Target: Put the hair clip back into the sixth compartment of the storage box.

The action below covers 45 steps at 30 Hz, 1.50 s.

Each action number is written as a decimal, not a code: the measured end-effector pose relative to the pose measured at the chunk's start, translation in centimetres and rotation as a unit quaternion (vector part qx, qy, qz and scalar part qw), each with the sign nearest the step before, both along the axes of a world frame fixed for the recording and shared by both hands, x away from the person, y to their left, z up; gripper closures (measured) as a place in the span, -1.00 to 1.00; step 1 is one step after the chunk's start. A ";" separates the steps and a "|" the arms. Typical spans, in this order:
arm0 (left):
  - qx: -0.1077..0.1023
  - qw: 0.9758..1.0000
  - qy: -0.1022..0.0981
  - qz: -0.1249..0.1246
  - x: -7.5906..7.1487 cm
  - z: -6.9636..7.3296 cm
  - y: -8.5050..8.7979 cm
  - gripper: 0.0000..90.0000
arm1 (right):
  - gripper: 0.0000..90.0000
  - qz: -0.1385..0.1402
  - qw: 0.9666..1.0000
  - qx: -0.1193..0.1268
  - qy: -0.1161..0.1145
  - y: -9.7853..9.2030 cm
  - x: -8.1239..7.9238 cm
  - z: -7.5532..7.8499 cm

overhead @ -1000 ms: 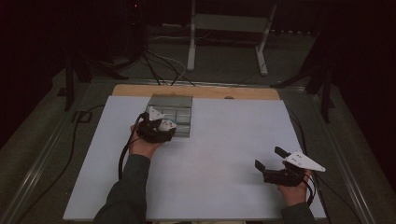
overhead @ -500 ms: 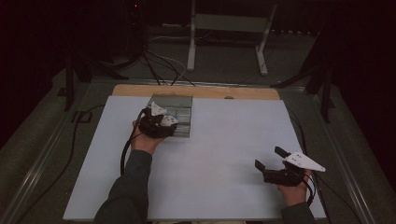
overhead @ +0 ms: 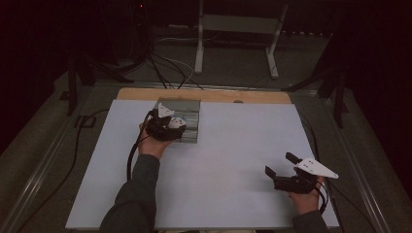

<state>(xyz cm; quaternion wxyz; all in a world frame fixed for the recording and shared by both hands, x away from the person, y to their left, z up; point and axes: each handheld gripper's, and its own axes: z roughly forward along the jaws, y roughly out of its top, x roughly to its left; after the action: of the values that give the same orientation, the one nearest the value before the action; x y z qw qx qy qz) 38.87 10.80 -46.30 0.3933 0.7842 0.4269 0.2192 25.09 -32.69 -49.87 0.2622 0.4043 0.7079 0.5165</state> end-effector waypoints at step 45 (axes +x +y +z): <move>0.005 1.000 0.013 -0.001 1.8 -0.5 -1.8 -0.24 | -0.98 0.002 1.000 0.001 -0.002 0.0 0.0 0.0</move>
<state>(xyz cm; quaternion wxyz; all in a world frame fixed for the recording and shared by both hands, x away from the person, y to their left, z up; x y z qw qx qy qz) 40.62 8.98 -46.83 0.3843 0.7891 0.4303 0.2111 25.12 -32.69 -49.86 0.2618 0.4022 0.7079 0.5182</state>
